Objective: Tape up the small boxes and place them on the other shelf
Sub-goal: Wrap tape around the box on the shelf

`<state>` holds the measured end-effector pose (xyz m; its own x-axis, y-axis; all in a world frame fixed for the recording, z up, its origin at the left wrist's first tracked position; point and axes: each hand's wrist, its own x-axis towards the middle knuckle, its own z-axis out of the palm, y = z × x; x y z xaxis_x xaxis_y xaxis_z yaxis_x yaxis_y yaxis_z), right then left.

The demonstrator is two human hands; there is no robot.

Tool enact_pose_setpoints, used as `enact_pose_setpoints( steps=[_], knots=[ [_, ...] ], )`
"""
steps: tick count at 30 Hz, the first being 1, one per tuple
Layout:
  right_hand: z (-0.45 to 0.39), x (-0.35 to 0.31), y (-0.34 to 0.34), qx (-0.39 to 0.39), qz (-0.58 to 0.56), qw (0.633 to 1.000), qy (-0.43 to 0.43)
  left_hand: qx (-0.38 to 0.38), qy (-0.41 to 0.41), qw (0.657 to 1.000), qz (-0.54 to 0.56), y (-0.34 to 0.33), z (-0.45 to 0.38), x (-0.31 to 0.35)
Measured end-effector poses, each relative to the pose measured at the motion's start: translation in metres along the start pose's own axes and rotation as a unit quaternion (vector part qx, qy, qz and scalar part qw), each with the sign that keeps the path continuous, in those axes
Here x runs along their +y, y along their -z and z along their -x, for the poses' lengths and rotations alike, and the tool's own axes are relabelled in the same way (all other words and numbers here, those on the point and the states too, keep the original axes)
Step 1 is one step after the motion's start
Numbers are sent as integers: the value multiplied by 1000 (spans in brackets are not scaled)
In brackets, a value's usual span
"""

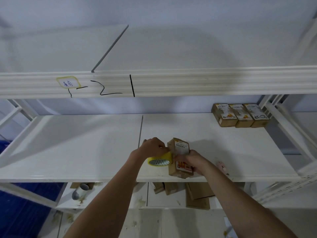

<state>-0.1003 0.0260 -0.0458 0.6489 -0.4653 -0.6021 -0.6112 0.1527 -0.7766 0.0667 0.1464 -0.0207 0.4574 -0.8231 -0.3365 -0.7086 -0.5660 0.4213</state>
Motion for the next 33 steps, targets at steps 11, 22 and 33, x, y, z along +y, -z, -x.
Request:
enact_pose_setpoints(
  steps=[11,22,33],
  knots=[
    [-4,1,2,15,-9,1000,8,7,13,997,73,10,-1,-14],
    [-2,-2,12,15,2,1000,1,53,72,996,-18,-3,-4,-23],
    [4,-4,10,-65,-157,985,15,57,53,997,11,-2,-9,-18]
  ],
)
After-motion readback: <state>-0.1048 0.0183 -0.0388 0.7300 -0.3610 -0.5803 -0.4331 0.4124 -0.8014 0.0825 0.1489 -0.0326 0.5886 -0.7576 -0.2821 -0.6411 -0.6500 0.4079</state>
